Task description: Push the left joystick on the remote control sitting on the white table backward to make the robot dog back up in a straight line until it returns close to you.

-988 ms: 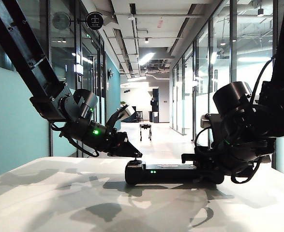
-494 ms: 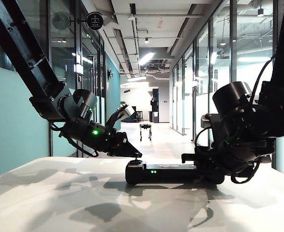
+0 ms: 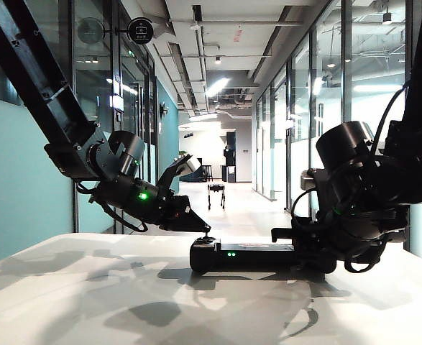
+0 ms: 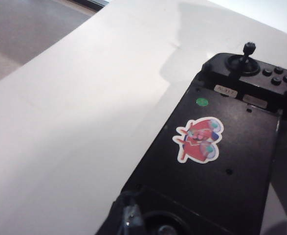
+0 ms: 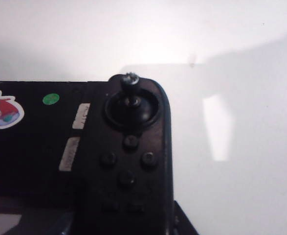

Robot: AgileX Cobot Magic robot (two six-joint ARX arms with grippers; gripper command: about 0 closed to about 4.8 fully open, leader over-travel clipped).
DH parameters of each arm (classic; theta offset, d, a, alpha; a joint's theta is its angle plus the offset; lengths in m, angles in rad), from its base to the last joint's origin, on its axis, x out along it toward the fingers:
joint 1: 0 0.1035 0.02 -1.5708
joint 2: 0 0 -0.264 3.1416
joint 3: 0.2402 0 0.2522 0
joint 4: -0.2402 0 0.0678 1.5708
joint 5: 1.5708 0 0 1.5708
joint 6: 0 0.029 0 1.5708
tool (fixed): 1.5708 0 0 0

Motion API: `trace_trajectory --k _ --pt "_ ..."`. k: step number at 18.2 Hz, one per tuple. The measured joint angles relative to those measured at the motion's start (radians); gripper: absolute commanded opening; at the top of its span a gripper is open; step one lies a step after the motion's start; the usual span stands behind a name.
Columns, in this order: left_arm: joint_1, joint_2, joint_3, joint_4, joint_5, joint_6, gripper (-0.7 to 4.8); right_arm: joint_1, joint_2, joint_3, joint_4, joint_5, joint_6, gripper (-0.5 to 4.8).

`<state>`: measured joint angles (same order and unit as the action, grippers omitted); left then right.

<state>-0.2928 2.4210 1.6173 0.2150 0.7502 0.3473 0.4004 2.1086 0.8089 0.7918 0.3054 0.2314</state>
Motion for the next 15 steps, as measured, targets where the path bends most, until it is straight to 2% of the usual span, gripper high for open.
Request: trace_trajectory --k 6,9,15 --pt "-0.012 0.038 0.066 0.002 -0.005 -0.005 -0.05 0.0 0.0 0.0 0.0 0.002 0.0 1.98" --pt "-0.011 0.039 0.079 -0.018 0.023 -0.003 -0.06 0.0 0.0 0.0 0.0 0.002 0.0 1.98" --pt "-0.011 0.039 0.08 -0.097 0.041 0.073 -0.05 0.0 0.0 0.0 0.0 0.002 0.0 1.98"
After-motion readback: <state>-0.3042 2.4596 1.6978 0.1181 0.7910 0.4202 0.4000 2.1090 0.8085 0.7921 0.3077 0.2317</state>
